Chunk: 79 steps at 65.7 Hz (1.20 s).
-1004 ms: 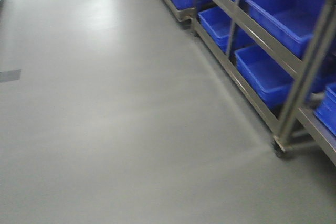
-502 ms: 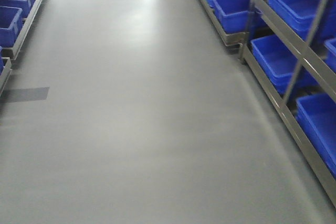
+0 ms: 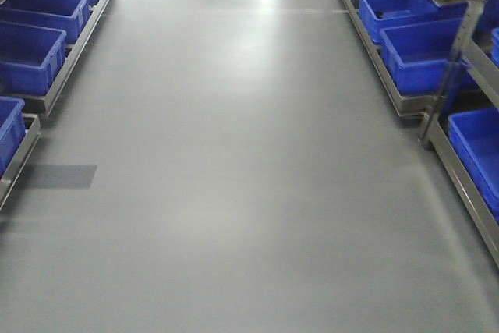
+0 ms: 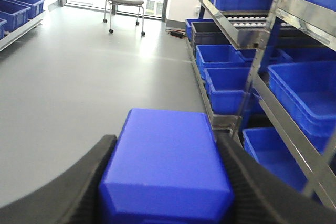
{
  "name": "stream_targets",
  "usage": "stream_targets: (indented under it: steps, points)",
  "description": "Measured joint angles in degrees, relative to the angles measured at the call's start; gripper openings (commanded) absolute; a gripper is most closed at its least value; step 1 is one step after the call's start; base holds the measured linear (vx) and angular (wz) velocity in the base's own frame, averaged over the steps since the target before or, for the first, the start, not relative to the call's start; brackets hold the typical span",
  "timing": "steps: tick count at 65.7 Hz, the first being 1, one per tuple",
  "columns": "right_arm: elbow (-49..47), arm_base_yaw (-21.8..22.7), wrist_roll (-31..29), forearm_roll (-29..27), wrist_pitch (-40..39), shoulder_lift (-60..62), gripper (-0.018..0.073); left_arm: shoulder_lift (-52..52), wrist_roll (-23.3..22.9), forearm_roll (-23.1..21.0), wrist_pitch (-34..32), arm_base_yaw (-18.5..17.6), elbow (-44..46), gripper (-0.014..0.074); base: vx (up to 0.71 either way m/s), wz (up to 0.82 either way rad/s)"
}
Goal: Pour parts from conveyor to right shelf
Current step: 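Turn and drive up to the empty blue bin on the shelf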
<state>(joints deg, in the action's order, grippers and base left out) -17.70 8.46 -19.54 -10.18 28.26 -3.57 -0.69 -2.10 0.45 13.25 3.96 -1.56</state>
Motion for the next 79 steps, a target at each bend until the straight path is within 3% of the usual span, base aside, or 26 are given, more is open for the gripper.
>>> stream_targets:
  steps: [50, 79]
  points:
    - [0.0, 0.0, 0.0, 0.0, 0.0, 0.0, -0.0005, 0.0, 0.0, 0.0, 0.0, 0.0, 0.0, -0.0006, 0.66, -0.06]
    - [0.0, 0.0, 0.0, 0.02, 0.0, 0.0, -0.0005, 0.0, 0.0, 0.0, 0.0, 0.0, 0.0, -0.0006, 0.42, 0.7]
